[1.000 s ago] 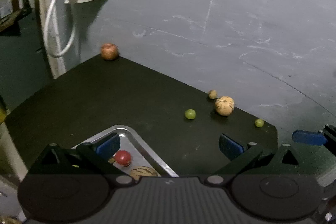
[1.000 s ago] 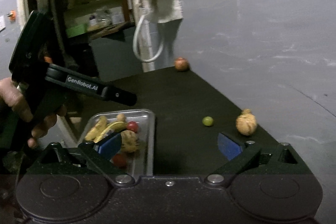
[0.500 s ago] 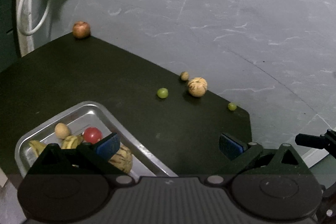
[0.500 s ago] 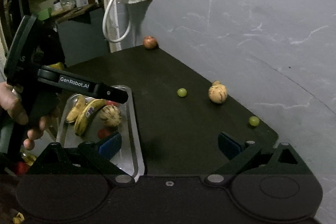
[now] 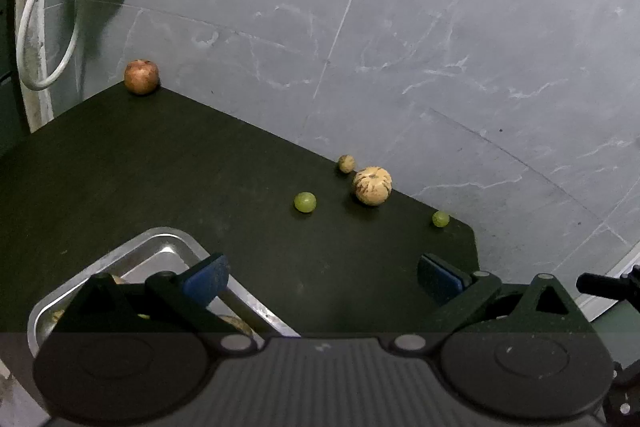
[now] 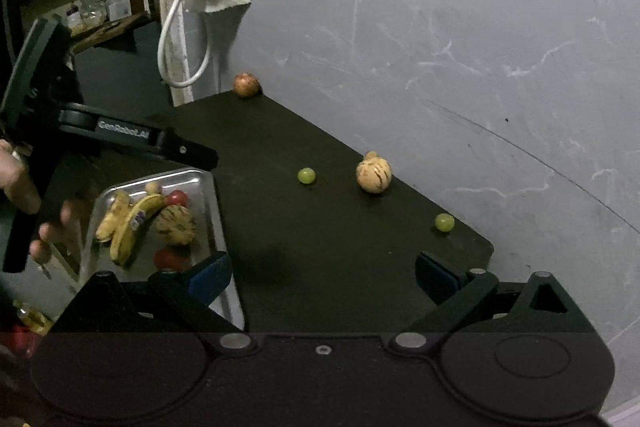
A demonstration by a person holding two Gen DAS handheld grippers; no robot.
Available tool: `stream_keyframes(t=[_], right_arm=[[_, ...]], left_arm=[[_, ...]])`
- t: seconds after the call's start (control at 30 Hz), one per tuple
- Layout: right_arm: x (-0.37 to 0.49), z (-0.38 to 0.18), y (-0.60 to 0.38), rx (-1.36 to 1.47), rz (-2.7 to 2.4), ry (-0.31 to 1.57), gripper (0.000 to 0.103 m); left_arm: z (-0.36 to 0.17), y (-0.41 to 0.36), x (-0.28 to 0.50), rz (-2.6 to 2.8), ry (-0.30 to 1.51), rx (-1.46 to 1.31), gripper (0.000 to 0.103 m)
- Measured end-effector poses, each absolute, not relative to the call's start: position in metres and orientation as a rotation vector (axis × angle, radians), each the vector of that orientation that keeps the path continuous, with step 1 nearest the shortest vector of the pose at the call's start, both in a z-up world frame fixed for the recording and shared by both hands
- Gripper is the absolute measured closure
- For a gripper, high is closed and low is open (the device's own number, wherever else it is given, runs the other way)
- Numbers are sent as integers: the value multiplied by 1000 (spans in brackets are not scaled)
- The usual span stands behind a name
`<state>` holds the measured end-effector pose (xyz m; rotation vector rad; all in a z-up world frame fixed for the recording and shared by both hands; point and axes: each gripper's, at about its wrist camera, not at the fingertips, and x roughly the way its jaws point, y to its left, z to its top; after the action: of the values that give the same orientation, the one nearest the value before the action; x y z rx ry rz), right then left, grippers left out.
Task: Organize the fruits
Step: 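Move both grippers away from the tray toward the remaining striped melon and grapes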
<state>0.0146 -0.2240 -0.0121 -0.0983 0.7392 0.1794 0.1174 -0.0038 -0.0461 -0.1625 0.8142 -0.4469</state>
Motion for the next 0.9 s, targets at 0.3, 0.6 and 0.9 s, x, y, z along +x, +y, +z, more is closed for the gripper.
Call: stream_keyframes(t=[0.3,0.6,0.9], right_arm=[[69,-29,-253,-81,200,730,5],[130,-65,-279,-106,243,771,5],[195,-104,-281,-193,328,737,11]], left_arm=[[-51,-26,152,-418,840,-111,1],[-78,-47,193,-378,897,-73,1],[-97,-74,219,-377,910,17,1]])
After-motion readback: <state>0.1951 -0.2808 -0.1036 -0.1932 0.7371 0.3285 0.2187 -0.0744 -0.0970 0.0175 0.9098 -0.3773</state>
